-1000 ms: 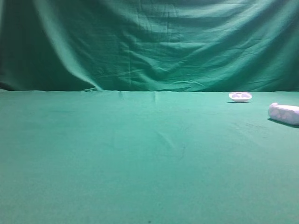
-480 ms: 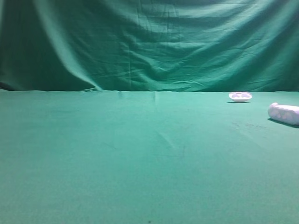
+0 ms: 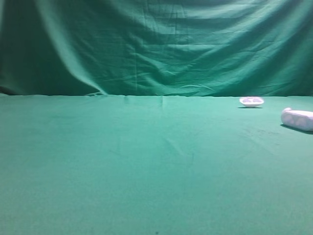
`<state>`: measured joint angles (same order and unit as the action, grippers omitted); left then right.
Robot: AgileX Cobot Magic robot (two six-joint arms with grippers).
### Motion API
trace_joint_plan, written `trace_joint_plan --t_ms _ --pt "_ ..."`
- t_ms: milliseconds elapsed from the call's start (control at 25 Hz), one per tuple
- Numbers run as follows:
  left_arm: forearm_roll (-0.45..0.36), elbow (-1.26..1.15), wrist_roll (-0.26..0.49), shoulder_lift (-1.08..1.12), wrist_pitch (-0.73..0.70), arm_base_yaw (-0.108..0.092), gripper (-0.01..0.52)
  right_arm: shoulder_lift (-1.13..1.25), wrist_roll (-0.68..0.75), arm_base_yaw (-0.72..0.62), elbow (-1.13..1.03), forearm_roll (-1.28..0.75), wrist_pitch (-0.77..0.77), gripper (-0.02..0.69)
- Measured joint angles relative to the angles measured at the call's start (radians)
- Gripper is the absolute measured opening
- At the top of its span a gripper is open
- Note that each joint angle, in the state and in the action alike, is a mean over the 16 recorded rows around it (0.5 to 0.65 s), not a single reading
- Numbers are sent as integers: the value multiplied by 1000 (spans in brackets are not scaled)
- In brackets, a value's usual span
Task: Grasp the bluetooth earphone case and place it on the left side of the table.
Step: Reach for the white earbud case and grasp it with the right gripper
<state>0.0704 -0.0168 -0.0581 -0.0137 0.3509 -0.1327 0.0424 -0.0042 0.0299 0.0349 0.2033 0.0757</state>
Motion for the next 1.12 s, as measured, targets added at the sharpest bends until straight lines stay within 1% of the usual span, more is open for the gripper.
trace_joint_plan --t_ms 120,280,680,880,1000,1120 --pt "0 0 0 0 0 0 0 83 -32 0 75 12 22 0" --pt "0 0 0 0 0 0 0 238 -77 0 204 16 114 0" --pt "0 0 0 0 0 0 0 738 -186 1 558 21 496 0" --pt "0 0 0 0 0 0 0 966 -228 34 692 -8 635 0" --pt "0 0 0 0 0 0 0 1093 -246 65 760 -34 688 13" --pt "0 0 0 0 0 0 0 1214 -249 97 820 -62 718 54"
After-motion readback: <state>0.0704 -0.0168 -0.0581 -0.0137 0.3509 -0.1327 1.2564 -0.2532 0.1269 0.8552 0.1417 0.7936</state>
